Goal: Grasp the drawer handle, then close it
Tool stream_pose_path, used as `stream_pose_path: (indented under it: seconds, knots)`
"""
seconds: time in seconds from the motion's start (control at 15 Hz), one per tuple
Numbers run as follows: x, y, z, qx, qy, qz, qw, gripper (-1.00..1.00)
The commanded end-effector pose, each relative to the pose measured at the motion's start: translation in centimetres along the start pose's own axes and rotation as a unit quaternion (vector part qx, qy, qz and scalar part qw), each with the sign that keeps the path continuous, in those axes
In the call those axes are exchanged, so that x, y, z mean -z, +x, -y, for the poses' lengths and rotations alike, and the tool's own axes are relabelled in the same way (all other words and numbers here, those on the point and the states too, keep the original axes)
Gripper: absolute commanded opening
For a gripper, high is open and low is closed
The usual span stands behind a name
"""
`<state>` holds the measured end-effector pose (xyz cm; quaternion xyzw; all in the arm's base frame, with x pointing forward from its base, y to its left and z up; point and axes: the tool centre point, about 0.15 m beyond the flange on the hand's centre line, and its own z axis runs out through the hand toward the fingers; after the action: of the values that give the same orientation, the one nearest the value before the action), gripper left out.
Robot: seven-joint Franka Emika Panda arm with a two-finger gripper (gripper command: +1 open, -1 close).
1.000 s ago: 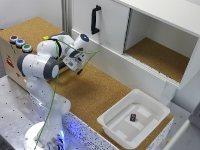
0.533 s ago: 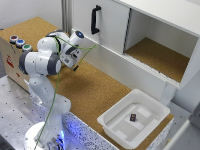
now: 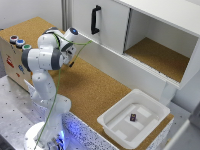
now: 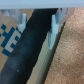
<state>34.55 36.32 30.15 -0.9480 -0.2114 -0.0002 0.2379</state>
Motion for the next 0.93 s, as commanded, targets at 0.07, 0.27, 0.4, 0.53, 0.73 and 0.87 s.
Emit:
stream_pose_path:
  seconds: [0.07,0.27,0.4,0.53,0.73,0.87]
  knots:
    - [7.0,-3.1,-0.2,-0.034,-0.037,-0.112,0.992,1.00]
    - [8.5,-3.6,-0.4,-0.039,-0.049,-0.125,0.990,1.00]
    - [9.3,-3.5,0.1,-0.026,-0.072,-0.121,0.990,1.00]
    - [9.7,-3.3,0.9,-0.007,-0.087,-0.112,0.990,1.00]
    - [10.6,-2.4,3.1,0.049,-0.135,-0.081,0.986,1.00]
    - [11.6,-1.8,5.2,0.095,-0.172,-0.054,0.979,1.00]
